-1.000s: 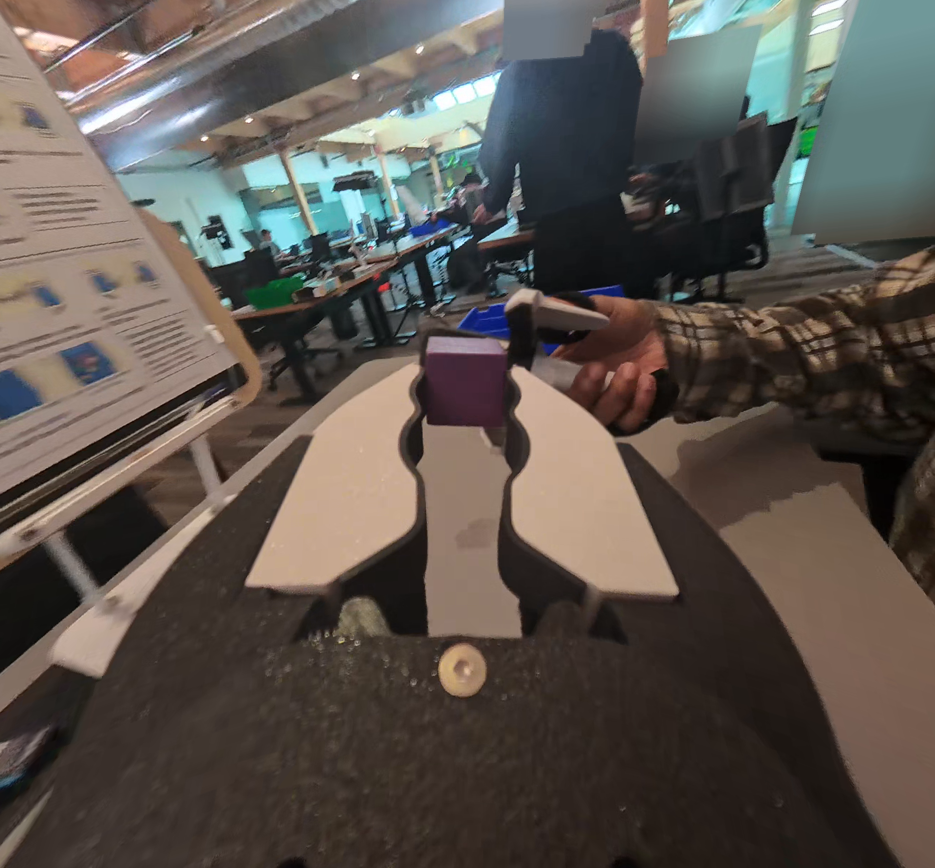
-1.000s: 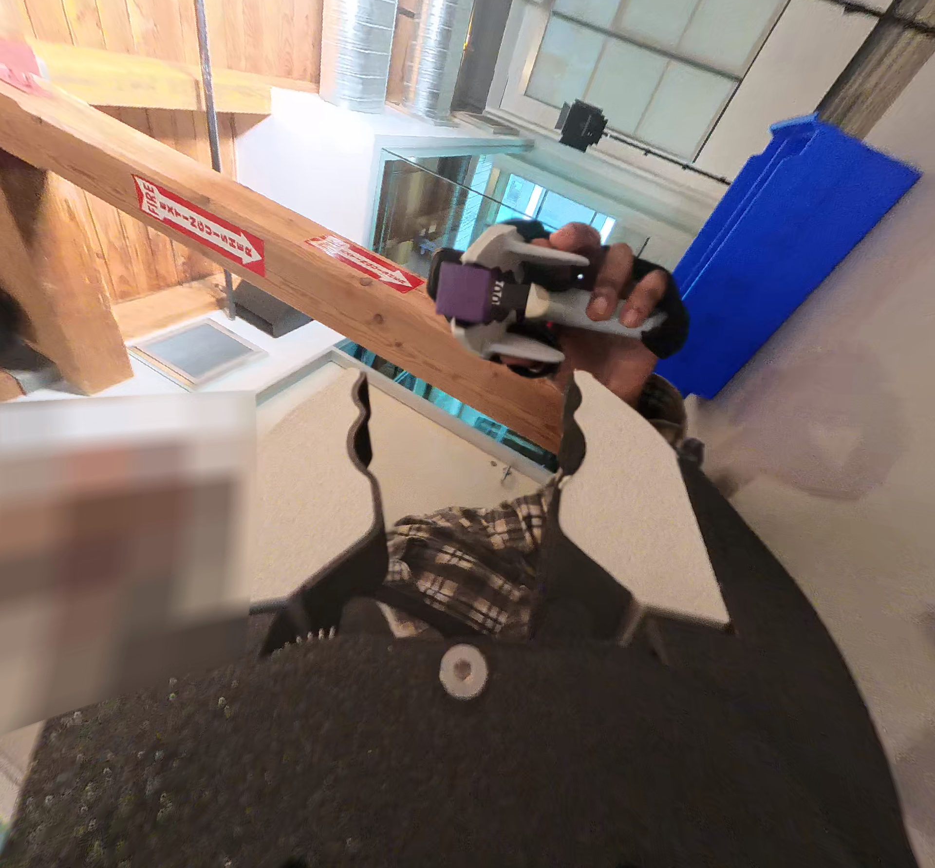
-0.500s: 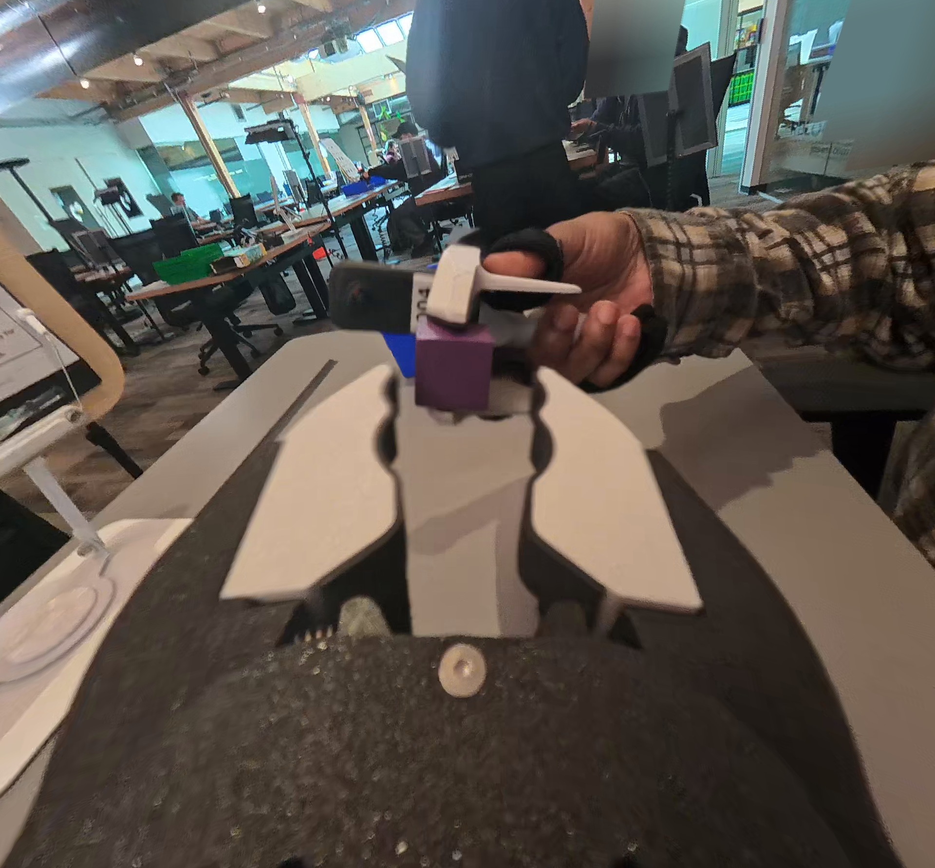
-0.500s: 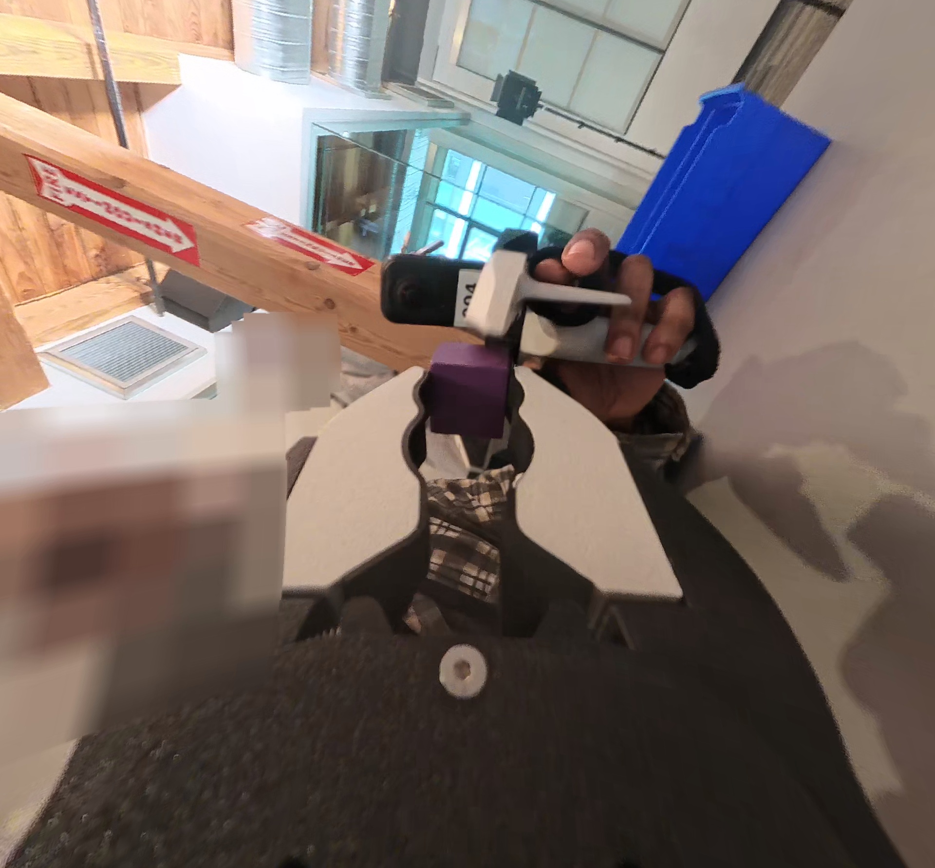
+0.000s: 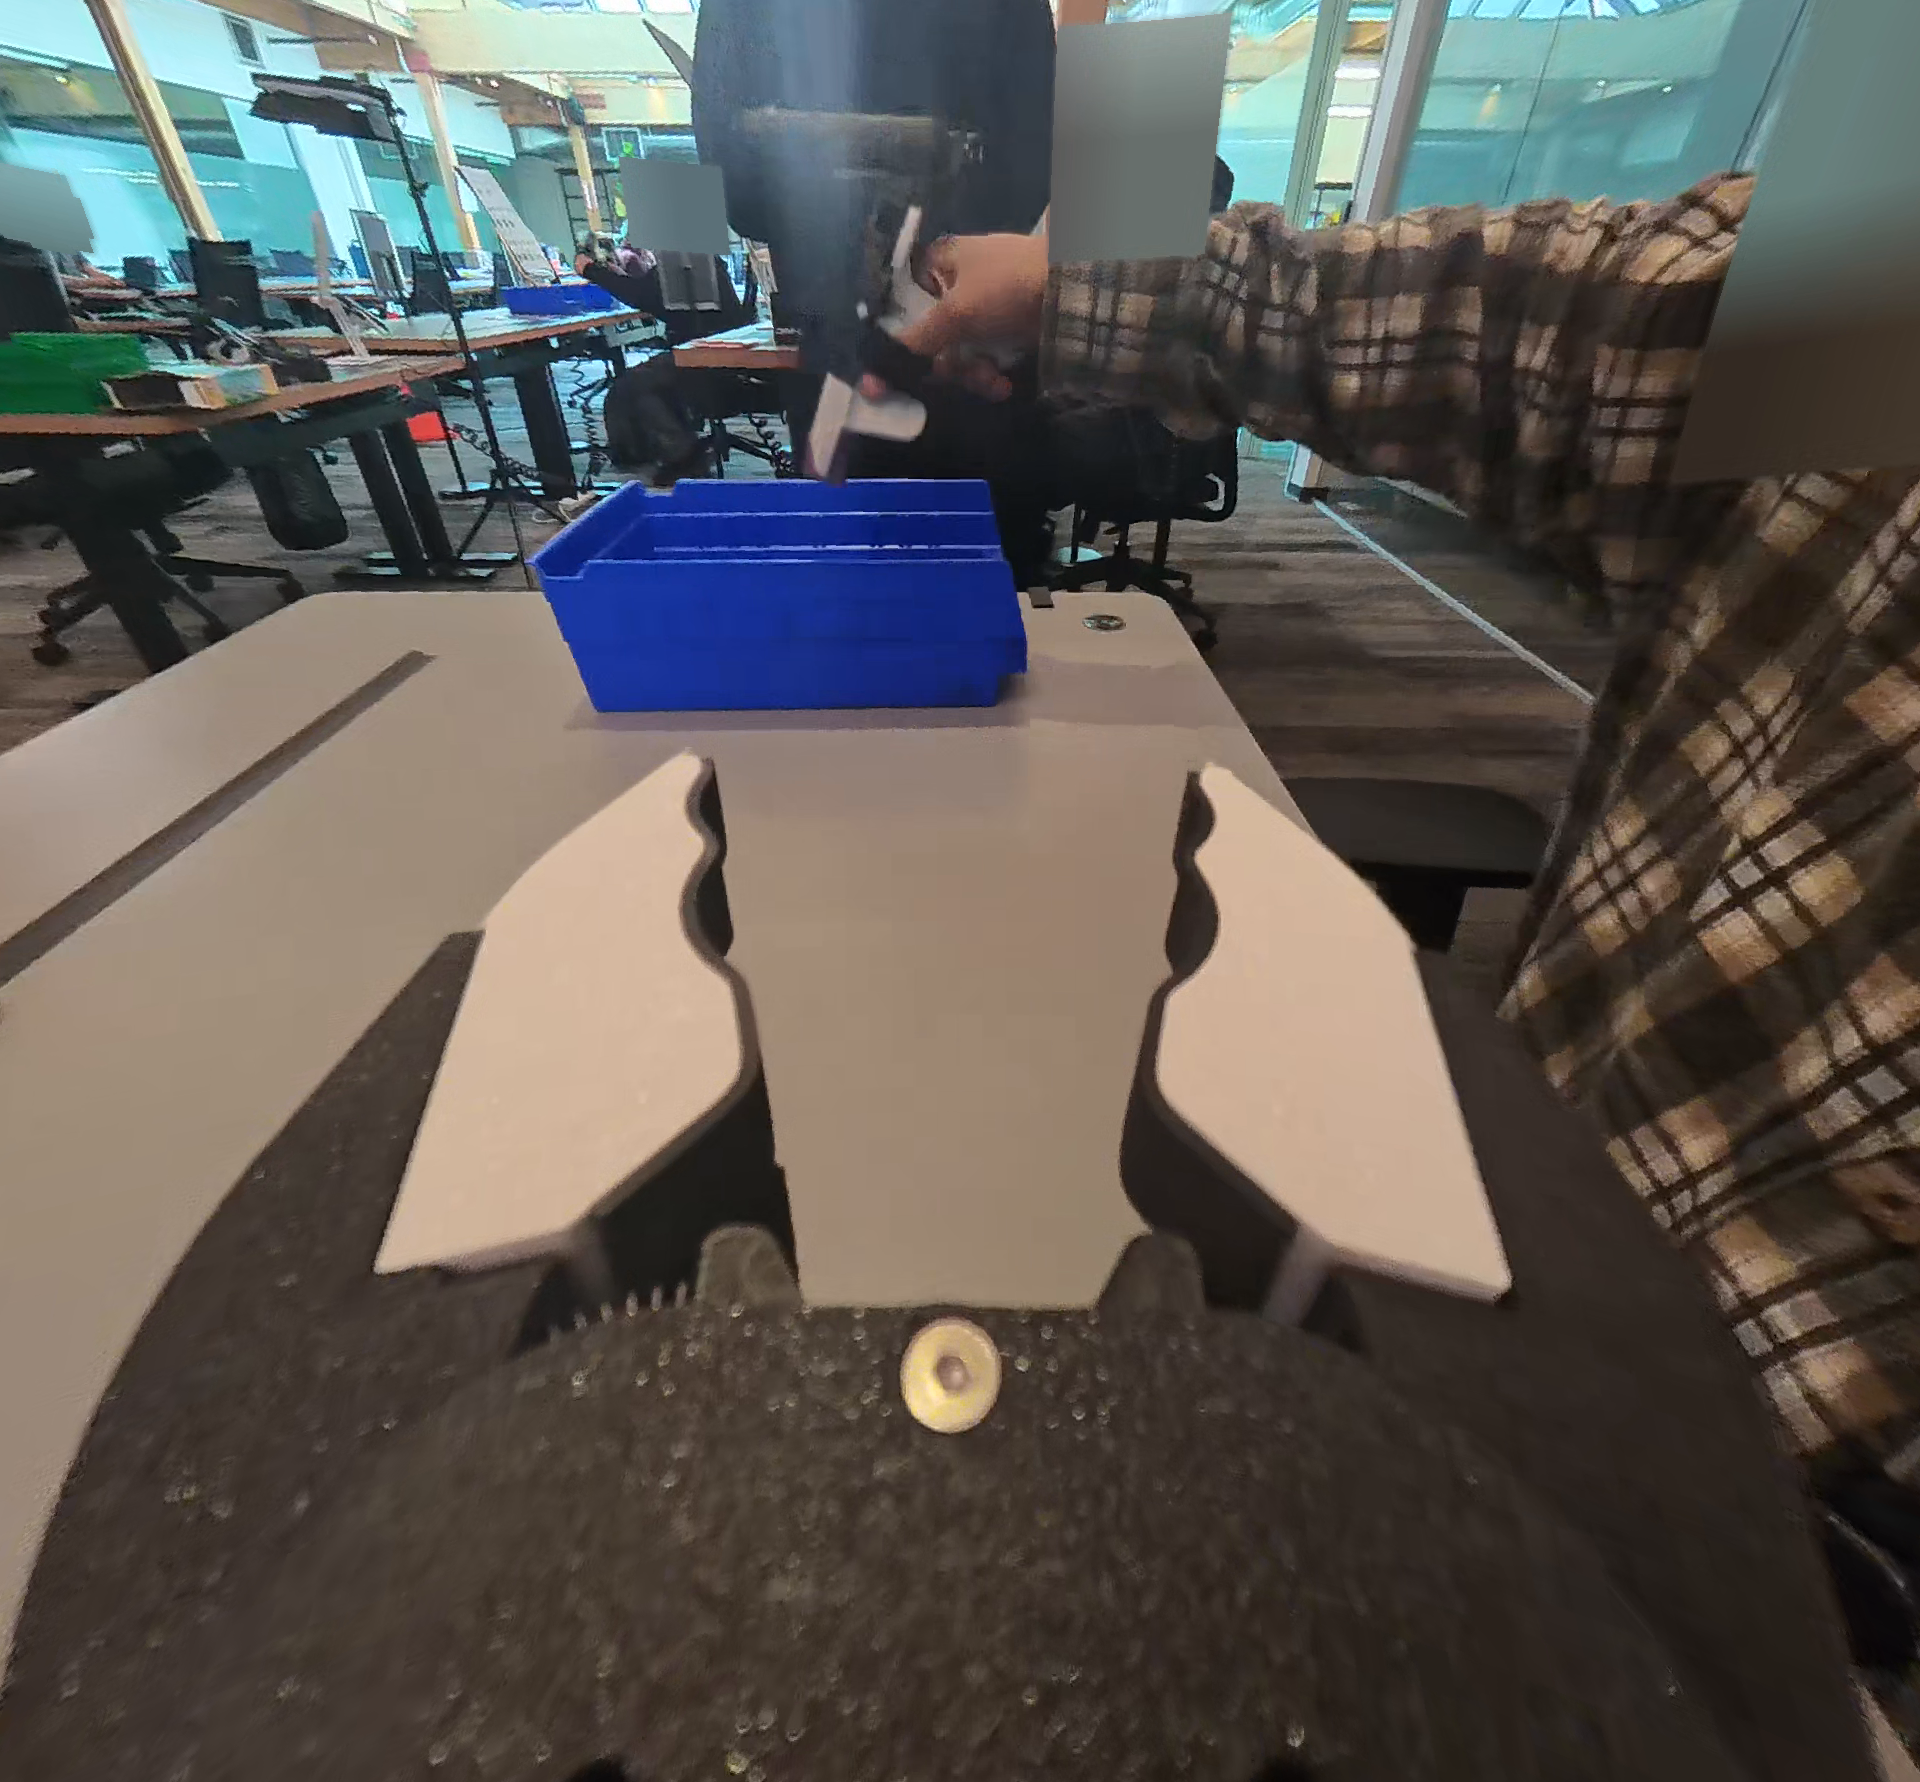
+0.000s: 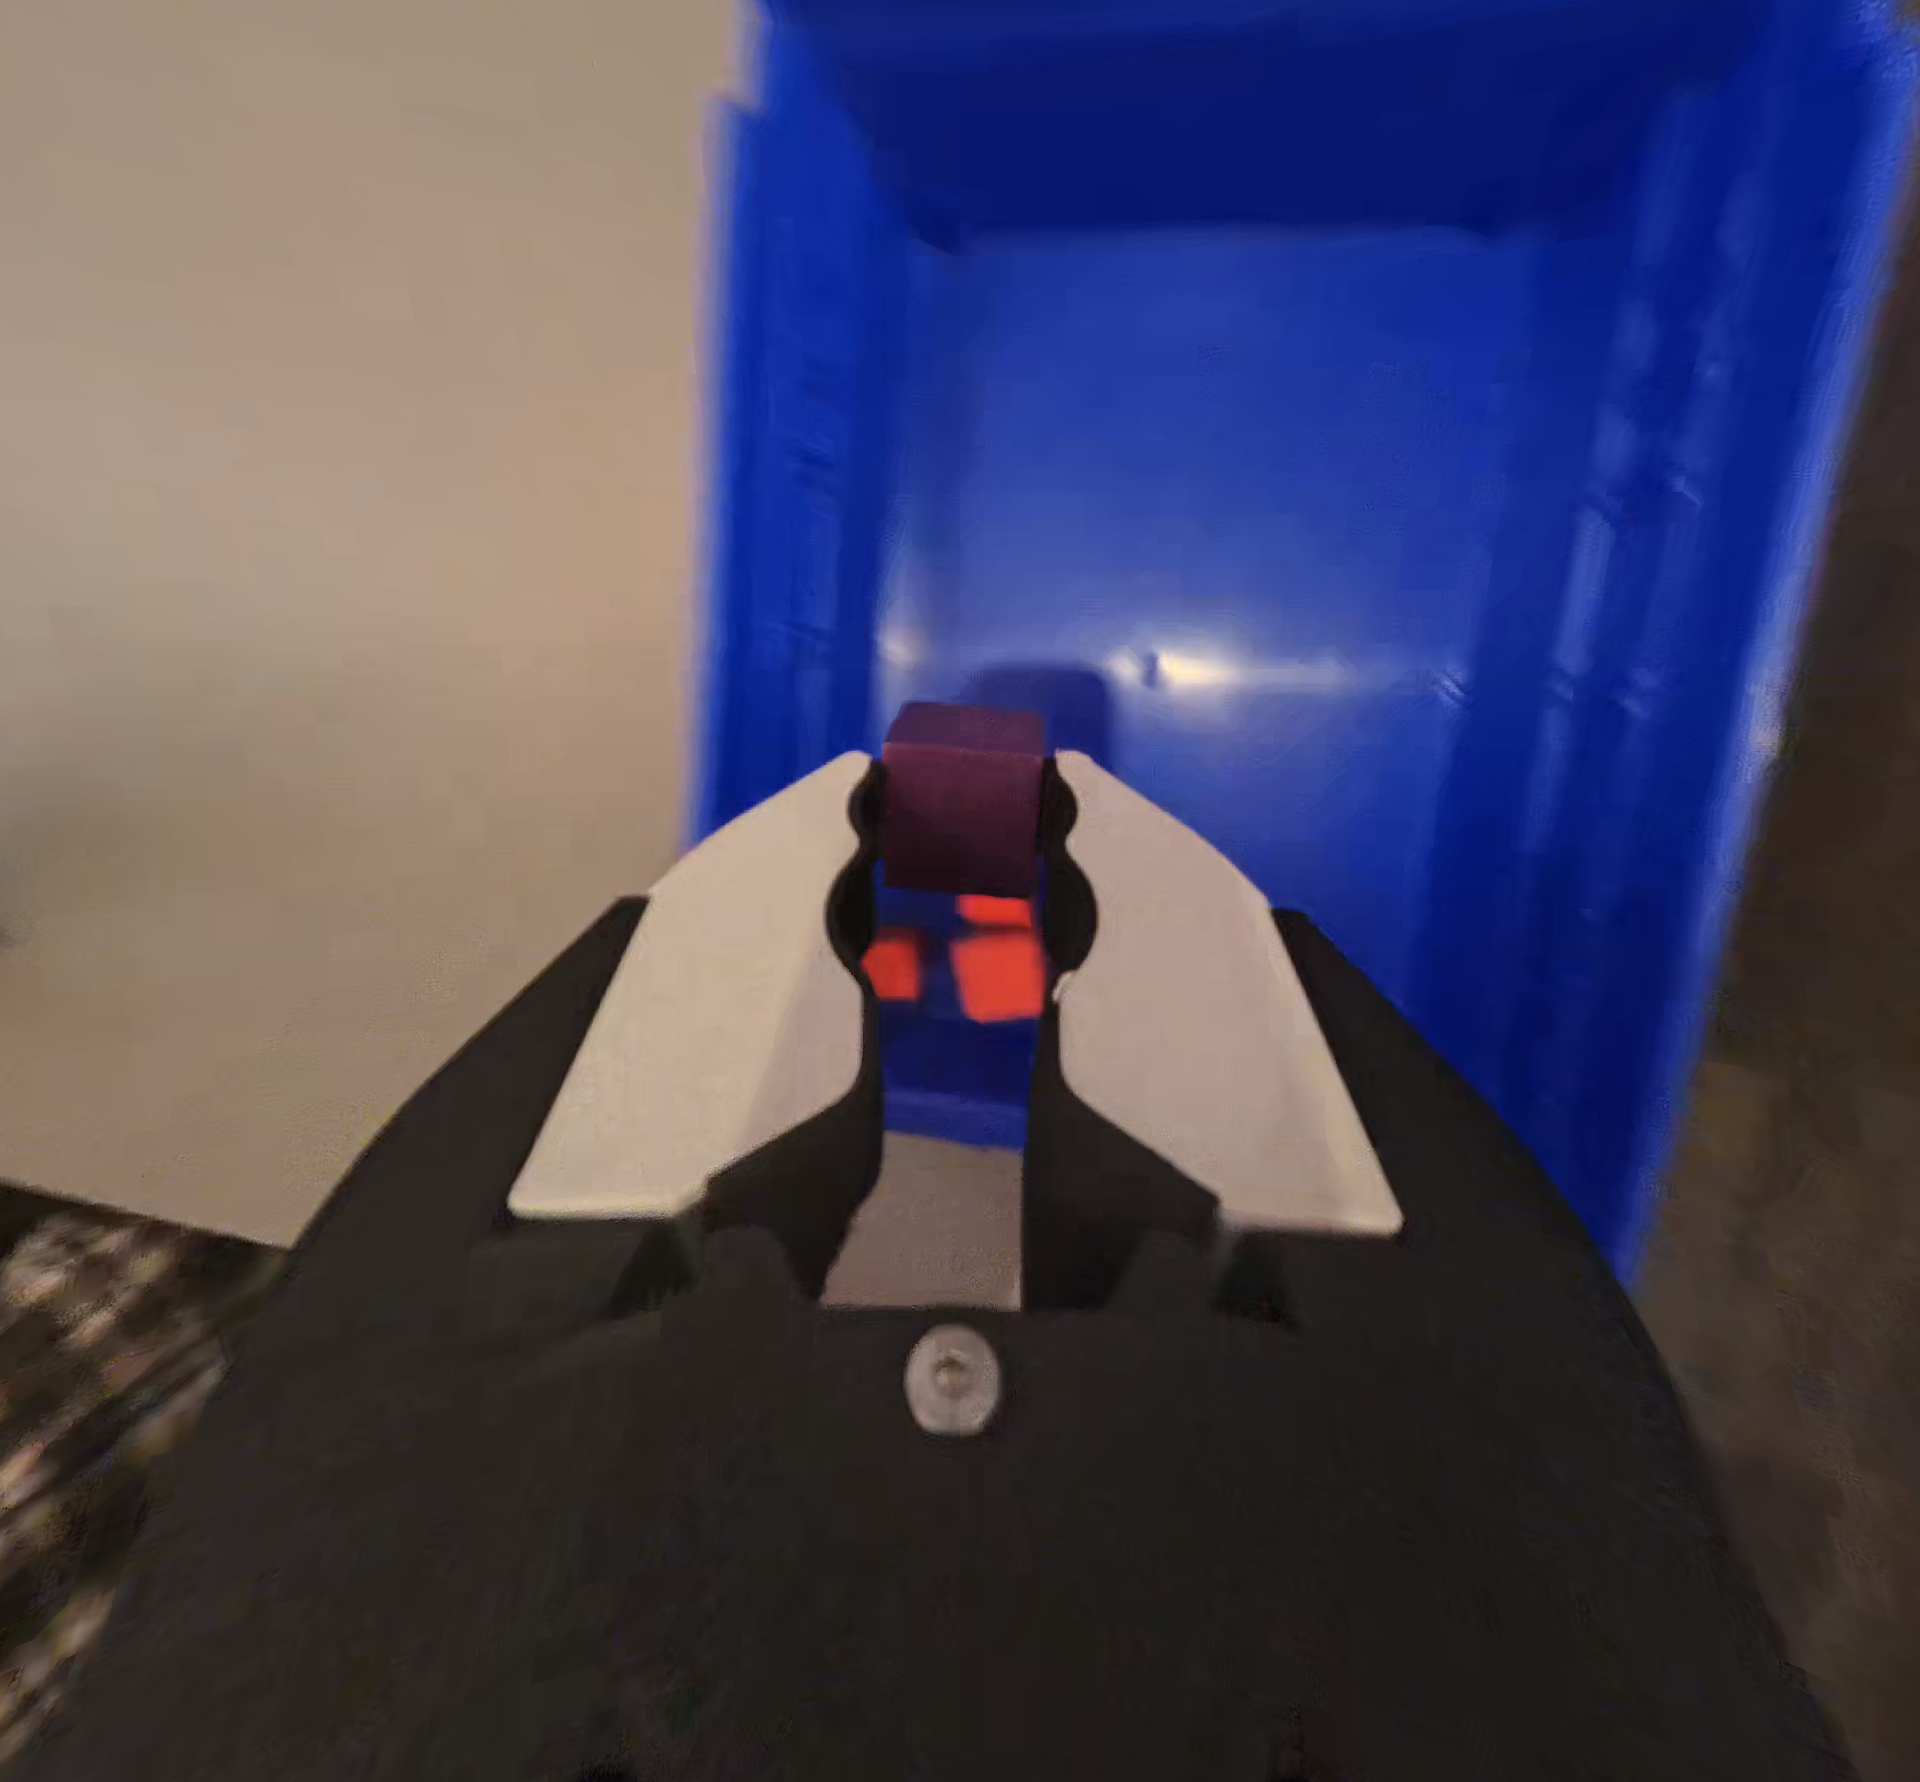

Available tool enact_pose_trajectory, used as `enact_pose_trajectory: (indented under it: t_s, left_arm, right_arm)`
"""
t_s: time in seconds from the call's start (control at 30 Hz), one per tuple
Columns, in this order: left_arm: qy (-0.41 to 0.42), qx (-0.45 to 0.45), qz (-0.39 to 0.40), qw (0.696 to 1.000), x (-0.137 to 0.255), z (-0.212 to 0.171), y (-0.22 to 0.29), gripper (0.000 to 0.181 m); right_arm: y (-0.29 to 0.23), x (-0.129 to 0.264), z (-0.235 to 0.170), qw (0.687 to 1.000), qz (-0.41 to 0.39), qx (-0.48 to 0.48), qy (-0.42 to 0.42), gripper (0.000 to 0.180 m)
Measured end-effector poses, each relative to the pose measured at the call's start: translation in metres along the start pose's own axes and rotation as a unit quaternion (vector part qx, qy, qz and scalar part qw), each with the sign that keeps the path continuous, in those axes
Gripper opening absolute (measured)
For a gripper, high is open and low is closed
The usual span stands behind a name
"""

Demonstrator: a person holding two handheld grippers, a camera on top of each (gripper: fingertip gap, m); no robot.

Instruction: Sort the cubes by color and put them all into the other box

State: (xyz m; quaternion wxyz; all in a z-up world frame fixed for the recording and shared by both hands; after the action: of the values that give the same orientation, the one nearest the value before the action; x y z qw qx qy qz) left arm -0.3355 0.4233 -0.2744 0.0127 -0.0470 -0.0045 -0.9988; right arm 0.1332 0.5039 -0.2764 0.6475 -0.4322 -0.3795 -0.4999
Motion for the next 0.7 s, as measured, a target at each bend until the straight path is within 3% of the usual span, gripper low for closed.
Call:
enact_pose_trajectory:
  t_s: [0.17,0.43,0.57,0.7]
  left_arm:
    - [-0.009,-0.009,-0.008,1.000,-0.005,-0.002,0.003,0.079]
    - [-0.016,-0.005,-0.010,1.000,-0.004,-0.007,0.004,0.073]
    - [-0.015,-0.004,-0.006,1.000,-0.001,-0.007,0.002,0.072]
    - [-0.010,-0.005,0.001,1.000,0.002,-0.004,0.001,0.072]
  right_arm:
    - [0.061,-0.039,-0.036,0.990,-0.087,-0.045,-0.105,0.029]
    - [0.095,-0.082,-0.056,0.962,-0.188,-0.035,-0.195,0.028]
    - [0.097,-0.078,-0.056,0.950,-0.224,-0.024,-0.215,0.042]
    - [0.071,-0.036,-0.027,0.957,-0.233,0.008,-0.172,0.048]
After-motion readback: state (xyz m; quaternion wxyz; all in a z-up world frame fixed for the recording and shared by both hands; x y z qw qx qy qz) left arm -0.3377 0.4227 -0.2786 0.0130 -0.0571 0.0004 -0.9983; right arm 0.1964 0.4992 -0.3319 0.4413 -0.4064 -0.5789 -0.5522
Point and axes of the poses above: each gripper's, where its closed fingertips meet, x back along the fingers, z out of its top, y = z × x across the jaws, the point moved 5 cm from there along x, back along the fingers, and after that the axes turned 4 degrees about -y, right-handed, at the moved point
